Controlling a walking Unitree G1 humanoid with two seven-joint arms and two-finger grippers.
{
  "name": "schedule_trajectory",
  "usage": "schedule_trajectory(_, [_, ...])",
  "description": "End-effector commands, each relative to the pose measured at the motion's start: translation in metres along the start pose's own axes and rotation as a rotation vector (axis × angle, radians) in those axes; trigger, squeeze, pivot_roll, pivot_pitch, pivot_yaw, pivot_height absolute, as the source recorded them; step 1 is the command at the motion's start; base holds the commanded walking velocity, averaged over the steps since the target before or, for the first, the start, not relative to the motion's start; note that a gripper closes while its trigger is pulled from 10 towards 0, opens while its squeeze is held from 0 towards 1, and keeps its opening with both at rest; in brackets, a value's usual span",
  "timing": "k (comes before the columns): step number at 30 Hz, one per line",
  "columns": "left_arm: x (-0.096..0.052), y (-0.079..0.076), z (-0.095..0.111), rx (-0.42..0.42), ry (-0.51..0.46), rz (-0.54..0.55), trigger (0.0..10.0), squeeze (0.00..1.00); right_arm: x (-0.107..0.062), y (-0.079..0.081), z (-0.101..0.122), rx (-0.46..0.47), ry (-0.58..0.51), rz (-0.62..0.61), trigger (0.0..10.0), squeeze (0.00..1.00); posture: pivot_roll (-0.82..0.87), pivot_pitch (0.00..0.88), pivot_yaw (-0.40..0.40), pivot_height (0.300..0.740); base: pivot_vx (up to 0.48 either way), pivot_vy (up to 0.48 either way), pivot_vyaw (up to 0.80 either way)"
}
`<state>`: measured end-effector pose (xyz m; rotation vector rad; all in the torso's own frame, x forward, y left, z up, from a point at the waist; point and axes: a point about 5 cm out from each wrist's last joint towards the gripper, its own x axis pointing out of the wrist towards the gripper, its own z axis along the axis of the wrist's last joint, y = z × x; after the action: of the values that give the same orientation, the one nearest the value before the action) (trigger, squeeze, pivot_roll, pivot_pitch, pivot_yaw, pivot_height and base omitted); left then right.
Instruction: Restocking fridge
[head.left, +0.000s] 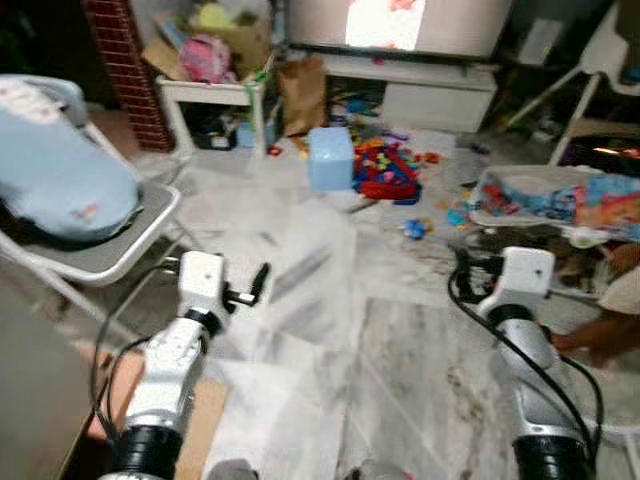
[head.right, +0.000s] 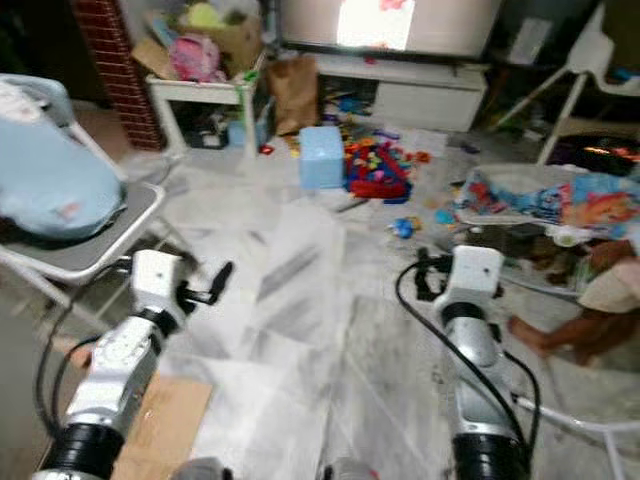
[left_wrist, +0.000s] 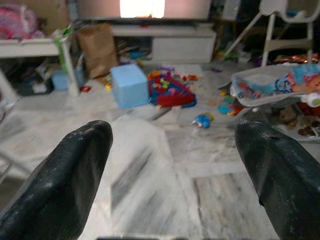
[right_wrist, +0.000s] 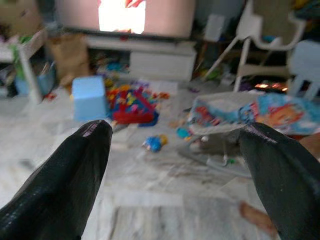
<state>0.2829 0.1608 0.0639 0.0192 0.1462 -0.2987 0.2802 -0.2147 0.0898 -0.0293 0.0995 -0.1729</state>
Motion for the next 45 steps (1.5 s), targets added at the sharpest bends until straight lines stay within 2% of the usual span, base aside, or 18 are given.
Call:
schedule_trajectory(1, [-0.0032,0.0066,-0.0012,0.007,0.009,0.023,10.0,0.00,-0.0015,0.0050,-0.0035,0.008,0.015,0.011,10.0,0.00,0.05,0.000,-0.036,0.740,0.000,0.000,-0.80])
schedule_trajectory(25, [-0.0013,0.0054,0.0016,-0.008,-0.007,0.015,10.0,0.00,-0.0003,0.0050,-0.0027,0.008,0.013,0.008,10.0,0.00,0.05,0.000,-0.038,0.740,0.000,0.000,-0.80])
schedule_trajectory(45, [-0.0004,0.0062,0.0075,-0.005,-0.036,0.014,10.0,0.00,-0.0019,0.0054,-0.0005,0.017,0.003,-0.005,10.0,0.00,0.05,0.000,-0.032,0.740,0.313,0.000,-0.80])
